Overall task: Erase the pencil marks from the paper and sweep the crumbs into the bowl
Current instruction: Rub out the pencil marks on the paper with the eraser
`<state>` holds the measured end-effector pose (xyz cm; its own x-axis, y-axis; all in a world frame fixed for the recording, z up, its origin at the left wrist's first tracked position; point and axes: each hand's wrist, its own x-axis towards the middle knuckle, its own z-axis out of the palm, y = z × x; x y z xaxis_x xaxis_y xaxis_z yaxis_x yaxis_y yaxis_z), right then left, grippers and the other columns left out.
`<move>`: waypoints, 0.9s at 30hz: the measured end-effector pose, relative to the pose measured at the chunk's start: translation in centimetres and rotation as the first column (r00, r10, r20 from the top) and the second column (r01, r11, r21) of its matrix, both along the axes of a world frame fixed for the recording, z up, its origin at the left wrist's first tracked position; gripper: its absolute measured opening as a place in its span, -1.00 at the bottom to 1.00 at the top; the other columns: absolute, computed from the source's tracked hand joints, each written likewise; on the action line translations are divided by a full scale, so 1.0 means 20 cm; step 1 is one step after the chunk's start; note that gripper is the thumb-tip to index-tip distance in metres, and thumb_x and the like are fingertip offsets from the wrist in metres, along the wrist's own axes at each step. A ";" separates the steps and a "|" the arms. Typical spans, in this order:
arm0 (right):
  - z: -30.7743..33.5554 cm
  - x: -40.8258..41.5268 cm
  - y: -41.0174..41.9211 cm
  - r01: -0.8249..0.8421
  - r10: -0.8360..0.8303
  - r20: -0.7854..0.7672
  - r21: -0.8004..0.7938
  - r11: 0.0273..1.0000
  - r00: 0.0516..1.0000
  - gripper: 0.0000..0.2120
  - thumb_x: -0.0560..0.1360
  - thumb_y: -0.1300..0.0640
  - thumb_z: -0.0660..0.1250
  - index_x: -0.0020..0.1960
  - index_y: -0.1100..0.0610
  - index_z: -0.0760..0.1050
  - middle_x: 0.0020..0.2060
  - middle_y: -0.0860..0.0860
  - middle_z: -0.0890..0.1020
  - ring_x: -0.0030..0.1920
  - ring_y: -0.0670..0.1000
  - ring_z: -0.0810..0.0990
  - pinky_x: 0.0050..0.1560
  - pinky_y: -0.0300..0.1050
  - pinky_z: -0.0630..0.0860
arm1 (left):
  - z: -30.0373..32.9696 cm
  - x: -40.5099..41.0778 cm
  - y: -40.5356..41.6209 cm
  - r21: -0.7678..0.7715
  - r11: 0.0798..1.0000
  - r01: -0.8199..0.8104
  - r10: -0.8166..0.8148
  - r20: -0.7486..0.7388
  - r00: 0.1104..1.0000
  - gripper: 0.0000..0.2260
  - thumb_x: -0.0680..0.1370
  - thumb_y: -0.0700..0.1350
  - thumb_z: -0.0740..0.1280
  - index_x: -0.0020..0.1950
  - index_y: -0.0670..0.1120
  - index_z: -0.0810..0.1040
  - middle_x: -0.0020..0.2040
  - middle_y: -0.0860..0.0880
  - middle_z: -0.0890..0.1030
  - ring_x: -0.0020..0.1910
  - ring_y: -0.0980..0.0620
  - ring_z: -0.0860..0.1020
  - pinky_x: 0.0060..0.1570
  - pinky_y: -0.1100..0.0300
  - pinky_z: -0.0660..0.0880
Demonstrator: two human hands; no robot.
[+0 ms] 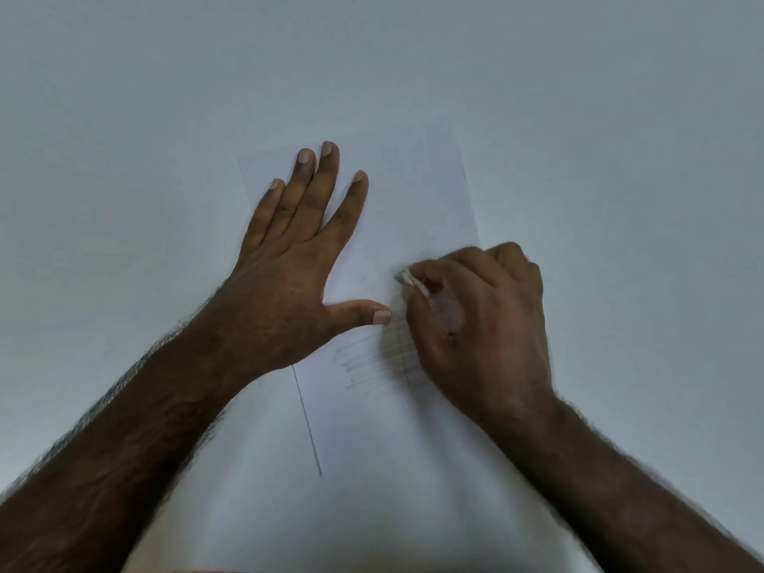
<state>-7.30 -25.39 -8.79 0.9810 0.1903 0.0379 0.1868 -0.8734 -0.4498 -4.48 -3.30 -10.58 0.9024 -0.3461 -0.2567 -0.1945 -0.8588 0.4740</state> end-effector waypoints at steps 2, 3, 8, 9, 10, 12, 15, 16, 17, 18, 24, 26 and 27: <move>-0.02 -0.02 -0.01 0.008 -0.007 -0.014 0.024 1.000 1.000 -0.91 0.59 0.05 0.48 0.07 0.03 0.71 -0.05 -0.08 0.71 -0.02 0.07 0.56 0.07 -0.01 0.36 | 0.00 0.00 0.00 0.001 1.000 0.003 -0.003 -0.004 1.000 0.07 0.45 0.60 0.08 0.75 0.03 -0.20 0.73 -0.04 -0.33 0.69 0.00 -0.37 0.61 0.11 -0.41; -0.02 -0.02 -0.01 0.014 -0.013 -0.015 0.032 0.999 1.000 -0.90 0.58 0.05 0.48 0.07 0.03 0.71 -0.05 -0.09 0.71 -0.02 0.06 0.55 0.08 -0.02 0.36 | 0.00 0.00 0.00 0.000 1.000 -0.002 0.002 -0.006 1.000 0.07 0.45 0.61 0.07 0.75 0.02 -0.19 0.73 -0.05 -0.32 0.69 -0.01 -0.37 0.62 0.10 -0.40; -0.03 -0.01 -0.02 0.039 -0.038 -0.017 0.081 0.996 0.999 -0.90 0.59 0.04 0.47 0.07 0.02 0.71 -0.05 -0.10 0.70 -0.02 0.05 0.54 0.09 0.00 0.38 | 0.01 -0.03 0.00 -0.025 1.000 0.009 -0.008 0.036 0.999 0.01 0.53 0.55 0.09 0.75 -0.08 -0.05 0.75 -0.11 -0.19 0.72 -0.06 -0.26 0.66 0.04 -0.31; -0.04 -0.02 -0.02 0.043 -0.042 -0.013 0.092 0.995 0.999 -0.90 0.59 0.05 0.48 0.07 0.02 0.72 -0.05 -0.10 0.70 -0.02 0.06 0.54 0.09 0.01 0.39 | 0.01 -0.05 0.00 -0.028 1.000 0.003 -0.002 0.048 0.999 -0.01 0.54 0.53 0.11 0.75 -0.11 -0.01 0.75 -0.12 -0.15 0.73 -0.07 -0.23 0.68 0.00 -0.27; -0.05 -0.02 -0.02 0.046 -0.046 -0.008 0.102 0.994 0.999 -0.91 0.59 0.06 0.48 0.07 0.03 0.72 -0.05 -0.10 0.70 -0.02 0.05 0.54 0.08 0.01 0.40 | 0.01 -0.07 0.00 -0.024 1.000 -0.006 0.007 0.057 0.998 -0.02 0.56 0.50 0.12 0.74 -0.14 0.01 0.75 -0.13 -0.12 0.73 -0.08 -0.21 0.69 -0.04 -0.23; -0.06 -0.02 -0.02 0.052 -0.053 -0.003 0.118 0.992 0.999 -0.91 0.59 0.07 0.48 0.07 0.03 0.72 -0.05 -0.10 0.70 -0.02 0.06 0.55 0.08 0.02 0.41 | 0.03 -0.14 0.01 0.005 1.000 -0.013 0.013 0.061 0.998 -0.04 0.57 0.47 0.14 0.74 -0.15 0.02 0.75 -0.13 -0.10 0.73 -0.08 -0.19 0.69 -0.13 -0.17; -0.05 -0.02 -0.02 0.063 -0.062 -0.010 0.132 0.989 0.998 -0.91 0.59 0.07 0.48 0.07 0.02 0.72 -0.05 -0.10 0.70 -0.02 0.06 0.55 0.09 0.04 0.41 | 0.07 -0.25 0.04 0.058 0.998 -0.012 0.011 0.024 1.000 -0.01 0.53 0.50 0.16 0.75 -0.10 -0.01 0.75 -0.10 -0.15 0.73 -0.09 -0.21 0.68 -0.23 -0.13; -0.05 -0.02 -0.02 0.066 -0.065 -0.012 0.137 0.988 0.998 -0.92 0.58 0.07 0.48 0.06 0.02 0.72 -0.06 -0.11 0.70 -0.02 0.06 0.55 0.09 0.03 0.41 | 0.08 -0.29 0.05 0.071 0.997 -0.014 0.014 0.009 1.000 0.02 0.51 0.52 0.16 0.75 -0.08 -0.03 0.75 -0.09 -0.18 0.73 -0.09 -0.22 0.67 -0.25 -0.13; -0.04 -0.02 -0.01 0.070 -0.069 -0.015 0.137 0.988 0.998 -0.92 0.58 0.07 0.48 0.05 0.01 0.72 -0.07 -0.12 0.70 -0.02 0.06 0.56 0.10 0.04 0.42 | 0.08 -0.31 0.05 0.084 0.996 -0.019 0.019 0.000 1.000 0.04 0.49 0.54 0.16 0.75 -0.07 -0.04 0.75 -0.08 -0.19 0.73 -0.09 -0.23 0.67 -0.25 -0.14; -0.04 -0.02 -0.01 0.076 -0.075 -0.017 0.134 0.988 0.997 -0.92 0.58 0.06 0.48 0.04 0.01 0.72 -0.07 -0.13 0.70 -0.02 0.06 0.56 0.11 0.05 0.43 | 0.08 -0.33 0.06 0.092 0.995 -0.026 0.027 -0.004 1.000 0.06 0.47 0.55 0.16 0.75 -0.06 -0.05 0.75 -0.07 -0.21 0.73 -0.09 -0.24 0.67 -0.24 -0.15; -0.02 -0.12 0.11 0.010 -0.005 -0.037 0.132 0.991 0.999 -0.91 0.54 0.05 0.48 0.01 0.02 0.73 -0.11 -0.11 0.70 -0.04 0.05 0.57 0.10 0.04 0.43 | 0.05 -0.34 0.05 0.074 0.992 -0.103 0.103 -0.008 0.995 0.13 0.42 0.62 0.11 0.75 -0.08 -0.09 0.75 -0.04 -0.20 0.73 -0.04 -0.23 0.68 -0.14 -0.23; -0.01 -0.20 0.18 -0.097 0.106 -0.077 0.112 0.989 0.991 -0.86 0.56 0.03 0.45 0.05 0.05 0.73 -0.09 -0.06 0.71 -0.03 0.05 0.57 0.06 0.02 0.42 | 0.04 -0.34 0.05 0.074 0.991 -0.110 0.110 0.006 0.994 0.09 0.46 0.63 -0.01 0.75 -0.08 -0.08 0.76 -0.05 -0.17 0.73 -0.03 -0.22 0.68 -0.17 -0.19; -0.01 -0.21 0.20 -0.137 0.145 -0.074 0.104 0.985 0.987 -0.84 0.56 0.02 0.44 0.06 0.06 0.73 -0.09 -0.03 0.71 -0.03 0.07 0.57 0.04 0.02 0.41 | 0.04 -0.34 0.05 0.074 0.991 -0.110 0.109 0.008 0.994 0.07 0.47 0.62 -0.03 0.75 -0.08 -0.08 0.76 -0.05 -0.18 0.73 -0.03 -0.22 0.68 -0.17 -0.18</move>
<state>-11.41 -21.45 -9.00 0.9452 0.3262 -0.0155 0.2642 -0.7916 -0.5510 -11.29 -2.26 -9.72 0.9349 -0.2254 -0.2741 -0.0993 -0.9076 0.4078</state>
